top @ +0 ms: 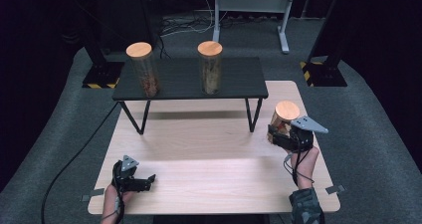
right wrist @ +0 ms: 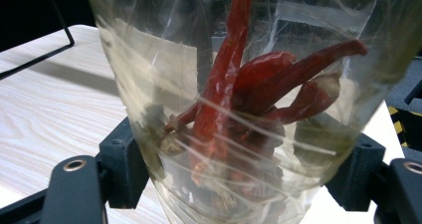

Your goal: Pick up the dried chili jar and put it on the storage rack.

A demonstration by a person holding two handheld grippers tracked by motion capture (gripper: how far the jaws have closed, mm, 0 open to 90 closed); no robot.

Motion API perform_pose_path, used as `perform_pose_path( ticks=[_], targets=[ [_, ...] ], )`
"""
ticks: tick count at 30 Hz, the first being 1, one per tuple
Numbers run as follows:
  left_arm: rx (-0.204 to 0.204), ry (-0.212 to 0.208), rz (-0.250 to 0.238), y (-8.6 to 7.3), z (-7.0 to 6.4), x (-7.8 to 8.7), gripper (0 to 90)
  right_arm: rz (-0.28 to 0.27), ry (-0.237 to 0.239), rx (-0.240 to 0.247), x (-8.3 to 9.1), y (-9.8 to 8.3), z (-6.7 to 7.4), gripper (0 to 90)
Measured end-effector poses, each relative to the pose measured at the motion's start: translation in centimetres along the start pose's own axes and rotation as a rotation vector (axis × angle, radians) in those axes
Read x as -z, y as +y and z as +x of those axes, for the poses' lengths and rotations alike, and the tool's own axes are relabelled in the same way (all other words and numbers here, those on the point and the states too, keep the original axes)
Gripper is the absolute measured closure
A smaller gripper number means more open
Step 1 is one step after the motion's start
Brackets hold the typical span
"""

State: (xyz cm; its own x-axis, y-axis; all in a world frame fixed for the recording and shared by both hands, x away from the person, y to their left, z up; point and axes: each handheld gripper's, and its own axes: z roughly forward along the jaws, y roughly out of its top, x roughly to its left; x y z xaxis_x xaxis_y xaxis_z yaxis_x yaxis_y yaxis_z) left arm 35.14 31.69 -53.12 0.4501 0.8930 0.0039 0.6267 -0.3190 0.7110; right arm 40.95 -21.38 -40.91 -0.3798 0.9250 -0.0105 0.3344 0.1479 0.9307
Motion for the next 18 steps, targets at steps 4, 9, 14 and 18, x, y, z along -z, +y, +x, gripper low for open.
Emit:
perform_pose_path(
  ticks=[4,9,14,18],
  targets=[
    [0.000,0.000,0.000,0.0,0.0,0.0,0.1,0.002,0.004,0.001,0.0,0.4,0.0,24.2],
    [0.000,0.000,0.000,0.0,0.0,0.0,0.1,-0.001,0.011,0.005,0.0,0.9,0.1,24.2],
    [-0.001,0.001,0.000,0.0,0.0,0.0,0.1,-0.006,0.018,0.010,0.1,1.5,0.2,24.2],
    [-0.001,0.000,0.000,0.0,0.0,0.0,0.1,-0.010,0.018,0.010,0.2,2.0,0.2,24.2]
  ],
)
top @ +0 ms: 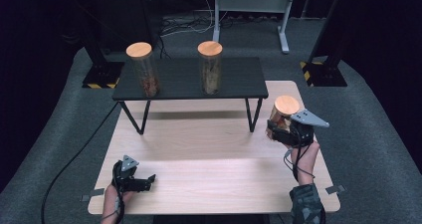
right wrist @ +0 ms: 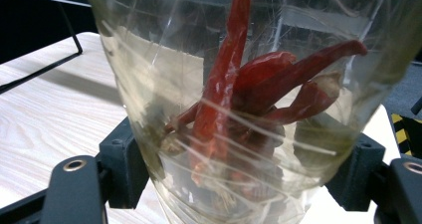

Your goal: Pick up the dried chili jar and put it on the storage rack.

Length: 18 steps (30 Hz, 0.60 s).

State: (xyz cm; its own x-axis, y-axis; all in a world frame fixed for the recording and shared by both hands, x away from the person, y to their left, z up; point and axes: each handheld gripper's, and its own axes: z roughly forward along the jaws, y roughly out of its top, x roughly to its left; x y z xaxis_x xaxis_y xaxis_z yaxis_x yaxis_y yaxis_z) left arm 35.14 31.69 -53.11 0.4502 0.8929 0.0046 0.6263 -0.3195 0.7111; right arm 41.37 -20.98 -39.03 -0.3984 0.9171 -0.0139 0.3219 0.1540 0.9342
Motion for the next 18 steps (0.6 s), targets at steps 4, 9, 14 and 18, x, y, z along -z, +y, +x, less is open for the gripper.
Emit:
perform_pose_path(
  ticks=[4,9,14,18],
  targets=[
    [-0.001,0.000,0.000,0.0,0.0,0.0,0.2,-0.010,0.000,0.002,0.1,0.4,0.0,24.2],
    [-0.004,0.000,-0.001,0.0,0.0,0.0,0.3,-0.015,0.004,0.003,0.2,1.1,0.1,24.2],
    [-0.004,0.000,-0.001,0.0,0.0,0.0,0.4,-0.016,0.006,0.019,0.2,1.7,0.3,24.2],
    [-0.004,-0.003,-0.001,0.0,0.0,0.0,0.5,-0.020,0.008,0.023,0.3,2.2,0.4,24.2]
  ],
)
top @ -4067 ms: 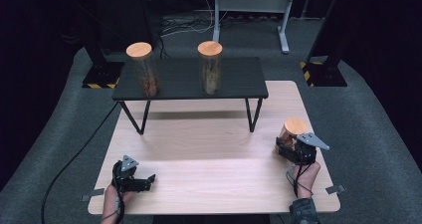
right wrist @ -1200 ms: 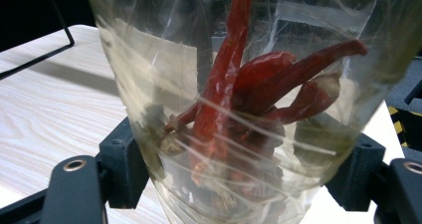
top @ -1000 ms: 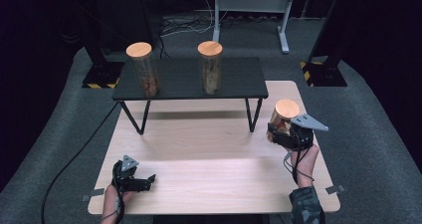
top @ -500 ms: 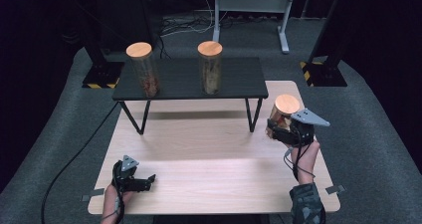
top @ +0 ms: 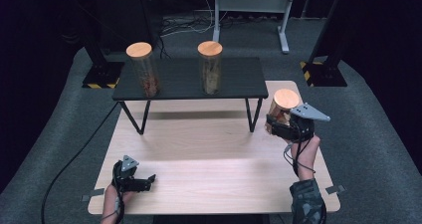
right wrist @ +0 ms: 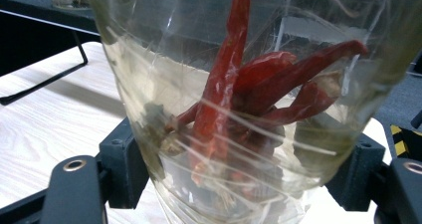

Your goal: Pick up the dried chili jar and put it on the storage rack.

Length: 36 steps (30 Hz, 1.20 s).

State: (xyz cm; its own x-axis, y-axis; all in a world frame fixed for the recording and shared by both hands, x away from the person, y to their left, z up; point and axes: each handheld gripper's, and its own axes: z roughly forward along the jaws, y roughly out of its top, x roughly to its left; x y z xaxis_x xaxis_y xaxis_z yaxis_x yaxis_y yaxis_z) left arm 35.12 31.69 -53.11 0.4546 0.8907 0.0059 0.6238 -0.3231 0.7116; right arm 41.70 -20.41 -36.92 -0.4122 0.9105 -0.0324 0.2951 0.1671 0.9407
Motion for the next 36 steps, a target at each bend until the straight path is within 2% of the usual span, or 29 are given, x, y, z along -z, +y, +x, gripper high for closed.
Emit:
perform_pose_path(
  ticks=[36],
  targets=[
    [-0.001,0.000,0.000,0.0,0.0,0.0,0.6,-0.025,0.024,0.027,0.5,4.1,0.2,24.2]
  ],
)
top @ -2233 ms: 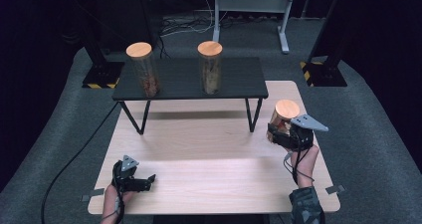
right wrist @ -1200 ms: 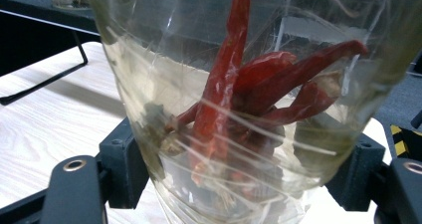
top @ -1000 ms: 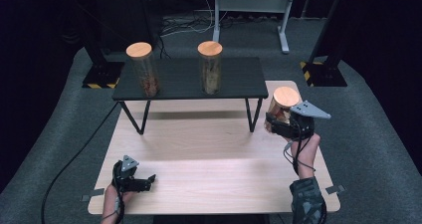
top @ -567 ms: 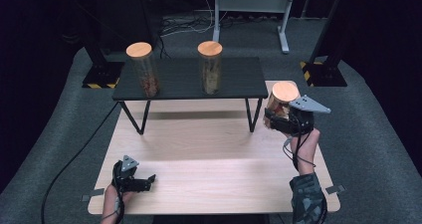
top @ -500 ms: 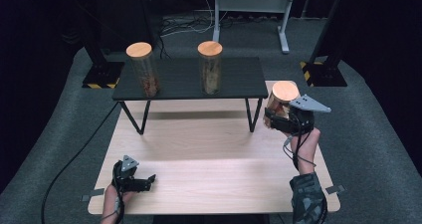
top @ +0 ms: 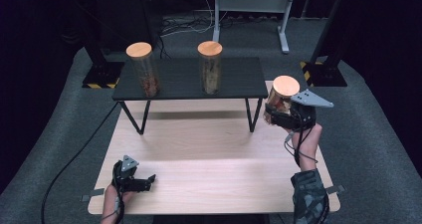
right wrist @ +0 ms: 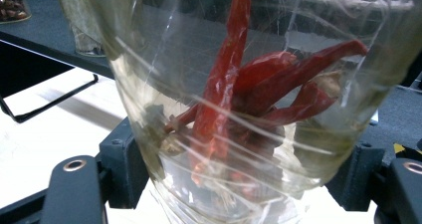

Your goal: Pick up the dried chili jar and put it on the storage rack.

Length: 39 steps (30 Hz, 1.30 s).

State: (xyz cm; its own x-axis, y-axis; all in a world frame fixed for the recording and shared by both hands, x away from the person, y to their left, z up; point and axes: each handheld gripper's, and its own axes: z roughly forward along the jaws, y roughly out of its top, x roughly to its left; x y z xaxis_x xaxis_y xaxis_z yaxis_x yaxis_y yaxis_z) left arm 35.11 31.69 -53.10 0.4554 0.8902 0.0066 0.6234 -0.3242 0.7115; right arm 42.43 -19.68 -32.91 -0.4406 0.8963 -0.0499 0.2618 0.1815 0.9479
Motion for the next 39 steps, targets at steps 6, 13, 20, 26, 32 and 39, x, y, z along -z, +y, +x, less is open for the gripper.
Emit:
perform_pose_path(
  ticks=[6,13,20,26,32,39],
  targets=[
    [0.001,-0.001,0.000,0.0,0.0,0.0,0.6,-0.003,0.001,0.004,0.1,0.7,-0.1,24.2],
    [0.000,0.000,0.001,0.0,0.0,0.0,0.6,-0.011,0.003,0.013,0.4,1.6,0.0,24.2],
    [0.001,-0.001,0.000,0.0,0.0,0.0,0.6,-0.013,0.012,0.014,0.3,2.4,0.0,24.2],
    [0.001,-0.001,0.000,0.0,0.0,0.0,0.6,-0.011,0.016,0.020,0.2,2.9,0.1,24.2],
    [0.001,-0.001,0.000,0.0,0.0,0.0,0.6,-0.013,0.021,0.022,0.1,3.4,0.3,24.2],
    [0.001,-0.001,0.000,0.0,0.0,0.0,0.6,-0.015,0.021,0.025,0.1,3.9,0.2,24.2]
  ],
)
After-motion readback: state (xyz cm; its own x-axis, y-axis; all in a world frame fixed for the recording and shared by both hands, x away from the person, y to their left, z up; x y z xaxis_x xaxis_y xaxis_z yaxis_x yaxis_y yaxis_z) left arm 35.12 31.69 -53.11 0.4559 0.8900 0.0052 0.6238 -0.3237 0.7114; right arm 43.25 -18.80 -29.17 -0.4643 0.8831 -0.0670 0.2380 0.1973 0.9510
